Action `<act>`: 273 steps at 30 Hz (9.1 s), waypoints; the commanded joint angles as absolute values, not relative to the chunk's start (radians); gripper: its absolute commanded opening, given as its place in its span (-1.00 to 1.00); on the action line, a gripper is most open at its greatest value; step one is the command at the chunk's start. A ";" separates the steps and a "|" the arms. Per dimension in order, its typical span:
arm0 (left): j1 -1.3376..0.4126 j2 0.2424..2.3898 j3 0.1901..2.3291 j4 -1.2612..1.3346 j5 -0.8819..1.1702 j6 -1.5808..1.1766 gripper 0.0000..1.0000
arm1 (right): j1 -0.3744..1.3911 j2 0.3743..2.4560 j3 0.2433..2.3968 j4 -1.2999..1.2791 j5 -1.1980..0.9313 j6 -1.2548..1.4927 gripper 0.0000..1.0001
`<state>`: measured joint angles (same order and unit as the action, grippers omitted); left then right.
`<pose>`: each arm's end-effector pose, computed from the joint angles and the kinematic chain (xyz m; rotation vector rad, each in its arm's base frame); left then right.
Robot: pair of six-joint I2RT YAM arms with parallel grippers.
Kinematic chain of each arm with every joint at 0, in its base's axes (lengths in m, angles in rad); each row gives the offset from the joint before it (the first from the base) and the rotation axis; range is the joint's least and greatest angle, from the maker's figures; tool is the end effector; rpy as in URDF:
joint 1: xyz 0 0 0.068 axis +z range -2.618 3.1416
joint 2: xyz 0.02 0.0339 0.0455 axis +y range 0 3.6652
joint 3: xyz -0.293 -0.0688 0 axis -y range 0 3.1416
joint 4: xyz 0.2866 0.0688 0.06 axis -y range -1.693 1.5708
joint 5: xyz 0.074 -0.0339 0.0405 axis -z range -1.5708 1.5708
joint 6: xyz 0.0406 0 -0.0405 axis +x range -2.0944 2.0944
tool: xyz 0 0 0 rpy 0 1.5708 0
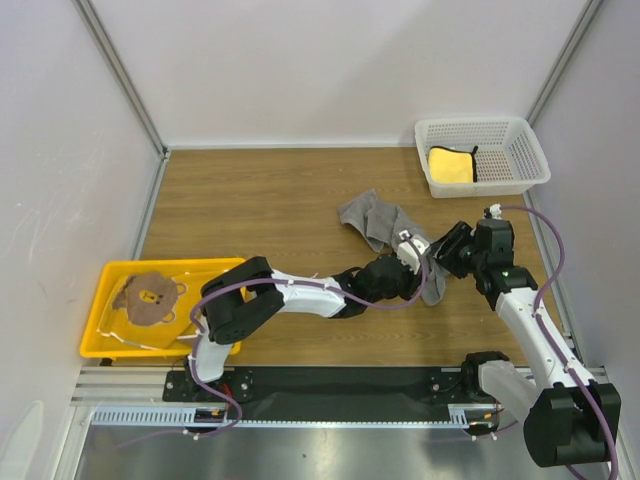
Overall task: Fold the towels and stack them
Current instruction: Flatten out the crumpled towel
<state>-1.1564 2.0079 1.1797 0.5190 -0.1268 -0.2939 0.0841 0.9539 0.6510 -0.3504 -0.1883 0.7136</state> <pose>0.2024 -0.4473 0.1736 0.7409 1.8288 -0.8611 0.2309 0.0271 0.2551 0.6064 2.2071 0.6375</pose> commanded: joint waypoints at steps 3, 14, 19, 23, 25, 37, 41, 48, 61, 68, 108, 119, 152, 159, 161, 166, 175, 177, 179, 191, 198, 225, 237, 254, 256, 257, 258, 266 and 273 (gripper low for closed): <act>-1.121 1.829 1.143 0.487 -0.216 -0.379 -0.99 | 0.075 0.954 0.666 -0.403 -0.135 0.695 0.46; -1.083 1.686 1.175 0.265 -0.325 -0.433 -0.99 | 0.067 0.864 0.624 -0.427 -0.204 0.735 0.54; -1.083 1.698 1.181 0.268 -0.281 -0.437 -0.99 | 0.069 0.779 0.592 -0.390 -0.248 0.781 0.48; -1.083 1.704 1.181 0.278 -0.253 -0.459 -0.99 | 0.078 0.746 0.594 -0.385 -0.281 0.830 0.45; -1.083 1.710 1.189 0.273 -0.252 -0.463 -0.99 | 0.100 0.733 0.594 -0.390 -0.288 0.845 0.40; -1.083 1.741 1.218 0.267 -0.242 -0.483 -0.99 | 0.238 0.715 0.540 -0.434 -0.183 0.916 0.21; -1.083 1.721 1.207 0.265 -0.252 -0.486 -0.99 | 0.244 0.745 0.541 -0.408 -0.152 0.893 -0.38; -1.059 1.594 1.166 0.213 -0.357 -0.474 -0.99 | 0.236 0.790 0.592 -0.480 -0.052 0.818 -1.00; -0.711 1.189 1.074 -0.067 -0.537 -0.483 -0.99 | 0.068 0.876 0.660 -0.486 -0.058 0.672 -1.00; -0.540 1.049 1.046 -0.262 -0.603 -0.534 -0.99 | -0.030 0.933 0.713 -0.476 -0.074 0.623 -1.00; -0.468 1.132 1.771 -0.626 -0.268 -0.143 -0.94 | -0.038 0.787 1.194 -0.549 -0.295 0.446 -1.00; -0.624 1.224 1.123 -0.292 -0.086 -0.475 -0.20 | -0.058 0.775 0.924 -0.632 -0.091 0.512 -1.00; -0.946 1.552 0.753 -0.054 -0.270 -1.032 0.12 | -0.066 0.762 0.862 -0.598 -0.066 0.449 -1.00; -0.937 1.548 0.771 -0.057 -0.313 -1.002 -0.82 | -0.066 0.776 0.873 -0.588 -0.071 0.456 -1.00; -0.910 1.520 0.782 -0.077 -0.327 -0.971 -0.99 | -0.066 0.778 0.884 -0.572 -0.083 0.460 -1.00; -0.803 1.291 0.781 -0.107 -0.374 -0.827 -0.99 | -0.066 0.796 0.961 -0.525 -0.132 0.454 -1.00; -0.599 0.962 0.998 -0.363 -0.512 -0.605 -0.99 | -0.066 0.949 1.192 -0.348 -0.304 0.420 -1.00; -0.562 0.945 1.072 -0.399 -0.544 -0.571 -0.99 | -0.066 1.006 1.274 -0.333 -0.314 0.419 -1.00; -0.531 0.914 1.117 -0.436 -0.601 -0.545 -0.99 | -0.066 1.034 1.322 -0.330 -0.308 0.411 -1.00; -0.489 0.822 1.161 -0.543 -0.706 -0.511 -0.99 | -0.069 0.970 1.139 -0.463 -0.169 0.337 -1.00; -0.491 0.706 0.837 -0.515 -0.516 -0.584 -0.99 | -0.092 0.945 0.942 -0.534 -0.163 0.365 -1.00; -0.867 0.899 0.633 -0.669 -0.526 -0.920 -0.93 | -0.345 1.473 1.173 -0.447 -0.258 0.423 0.50; -0.801 0.966 0.936 -0.651 -0.706 -0.720 1.00 | 0.064 1.206 1.126 -0.664 -0.012 0.406 0.91; -0.528 1.544 1.078 -0.233 -0.305 -0.529 0.69 | 0.446 1.445 0.976 -0.397 0.106 0.603 0.24; -0.520 1.592 1.095 -0.210 -0.287 -0.517 0.67 | 0.451 1.471 0.982 -0.388 0.104 0.600 0.24; -0.509 1.635 1.104 -0.186 -0.263 -0.515 0.63 | 0.451 1.477 0.982 -0.384 0.104 0.600 0.22; -0.505 1.650 1.106 -0.170 -0.247 -0.514 0.61 | 0.453 1.485 0.983 -0.383 0.106 0.601 0.21; -0.485 1.773 1.124 -0.091 -0.178 -0.514 0.43 | 0.462 1.502 0.985 -0.383 0.095 0.615 0.20; -0.479 1.859 1.150 -0.083 -0.178 -0.512 0.31 | 0.466 1.525 0.994 -0.402 0.095 0.618 0.21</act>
<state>-0.4900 1.8408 1.1030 -0.1268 -0.1864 -0.5339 0.4576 1.5143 0.9527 -0.4126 0.0753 0.6060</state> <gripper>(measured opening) 0.668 0.603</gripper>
